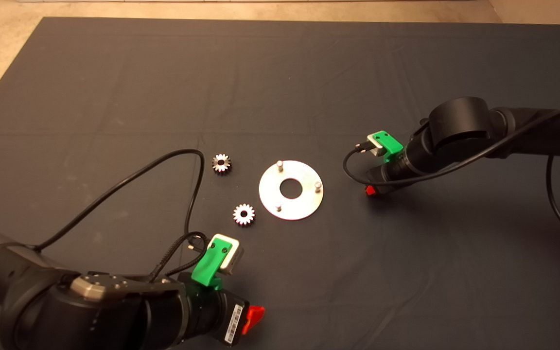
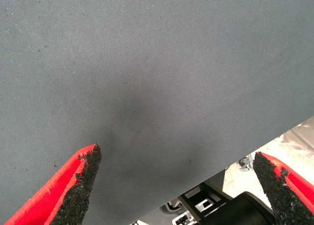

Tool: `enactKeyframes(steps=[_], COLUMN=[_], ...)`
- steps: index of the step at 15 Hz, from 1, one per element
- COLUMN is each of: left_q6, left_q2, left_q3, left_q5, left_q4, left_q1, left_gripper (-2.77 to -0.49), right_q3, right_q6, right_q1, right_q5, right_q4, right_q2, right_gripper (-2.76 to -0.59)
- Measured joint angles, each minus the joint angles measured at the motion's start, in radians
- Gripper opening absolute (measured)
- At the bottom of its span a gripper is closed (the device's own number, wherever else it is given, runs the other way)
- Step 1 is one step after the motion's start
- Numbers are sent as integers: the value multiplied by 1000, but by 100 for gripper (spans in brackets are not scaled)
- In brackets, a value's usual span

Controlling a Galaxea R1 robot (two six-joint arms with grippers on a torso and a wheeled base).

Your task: Install three planetary gears onto the carrier pins

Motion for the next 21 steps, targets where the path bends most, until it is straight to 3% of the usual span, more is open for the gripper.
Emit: enactKeyframes(steps=[2, 4, 6, 7, 9, 14, 17, 21], left_q6=[0, 0, 0, 0, 0, 0, 0, 0], left_q2=[1, 3, 4, 7, 8, 8, 9, 8], left_q3=[0, 0, 0, 0, 0, 0, 0, 0], left_q5=[0, 0, 0, 0, 0, 0, 0, 0], left_q4=[0, 0, 1, 3, 5, 13, 18, 19], left_q1=[0, 0, 0, 0, 0, 0, 0, 0], left_gripper=[-104, -104, -104, -104, -104, -104, -104, -104], right_q3=[18, 33, 73, 111, 118, 116, 80, 49], right_q6=[0, 1, 4, 5, 8, 8, 8, 7], right_q1=[12, 44, 85, 135, 173, 175, 169, 167], right_q5=[-3, -9, -19, -19, -27, -36, -38, -50], right_q4=[0, 0, 2, 24, 57, 77, 79, 80], right_q2=[-1, -1, 0, 2, 23, 138, 208, 215], right_gripper=[-244, -244, -244, -244, -244, -244, -244, -244])
